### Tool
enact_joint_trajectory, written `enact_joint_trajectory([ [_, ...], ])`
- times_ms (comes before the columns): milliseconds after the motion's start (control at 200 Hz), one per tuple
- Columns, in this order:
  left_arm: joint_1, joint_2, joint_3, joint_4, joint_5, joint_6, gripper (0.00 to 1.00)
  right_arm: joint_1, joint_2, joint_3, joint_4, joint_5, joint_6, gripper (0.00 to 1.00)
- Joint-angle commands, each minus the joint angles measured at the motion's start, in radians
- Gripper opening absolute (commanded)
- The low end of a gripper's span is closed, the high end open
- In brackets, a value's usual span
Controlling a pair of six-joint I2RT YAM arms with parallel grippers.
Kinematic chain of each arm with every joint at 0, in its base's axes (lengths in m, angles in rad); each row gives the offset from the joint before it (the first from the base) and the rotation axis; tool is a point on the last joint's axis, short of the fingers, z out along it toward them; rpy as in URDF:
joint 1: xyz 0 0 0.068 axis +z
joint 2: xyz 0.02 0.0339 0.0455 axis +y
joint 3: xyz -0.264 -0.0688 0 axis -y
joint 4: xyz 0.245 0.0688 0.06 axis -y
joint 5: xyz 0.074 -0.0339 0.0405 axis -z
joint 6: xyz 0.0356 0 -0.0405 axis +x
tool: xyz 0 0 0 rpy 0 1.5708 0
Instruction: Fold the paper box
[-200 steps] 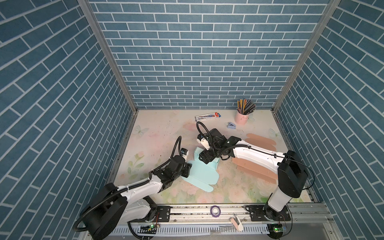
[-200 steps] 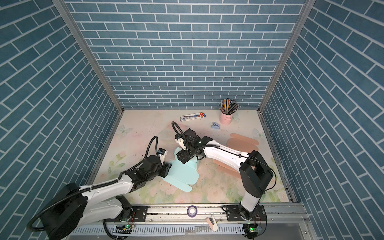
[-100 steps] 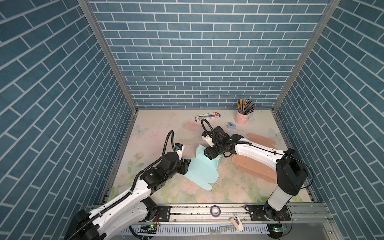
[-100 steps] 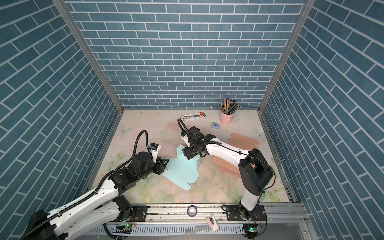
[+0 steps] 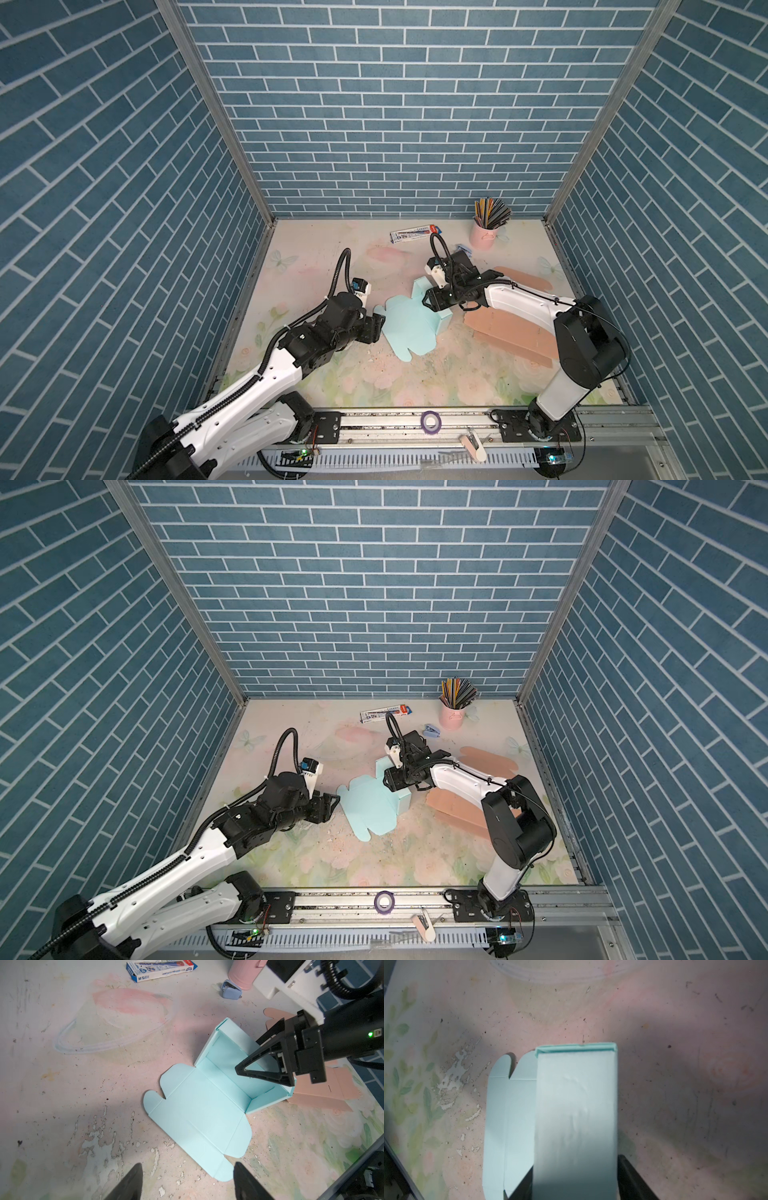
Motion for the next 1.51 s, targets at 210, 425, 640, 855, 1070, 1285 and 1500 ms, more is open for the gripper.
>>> enact_joint_trajectory([
  [210,-0.001,0.089,0.009,0.062,0.076,-0.113,0.92,-0.164,-0.081,-0.17,0.258,-0.219,0.204,0.54],
  [425,0.01,0.201,-0.01,0.259,0.168,-0.183,0.93,-0.202,-0.091,-0.224,0.307,-0.256,0.222,0.54],
  [640,0.029,0.346,-0.031,0.455,0.24,-0.266,0.81,-0.204,-0.103,-0.262,0.32,-0.249,0.209,0.54],
  [855,0.032,0.407,-0.041,0.51,0.231,-0.31,0.74,-0.21,-0.111,-0.292,0.331,-0.244,0.203,0.54],
  [1070,0.032,0.459,-0.075,0.608,0.226,-0.383,0.7,-0.21,-0.113,-0.308,0.34,-0.24,0.204,0.54],
  [1285,0.032,0.513,-0.073,0.691,0.256,-0.417,0.54,-0.21,-0.134,-0.322,0.348,-0.243,0.202,0.54],
  [1500,0.038,0.511,-0.066,0.677,0.247,-0.427,0.26,-0.209,-0.185,-0.349,0.373,-0.266,0.186,0.61],
])
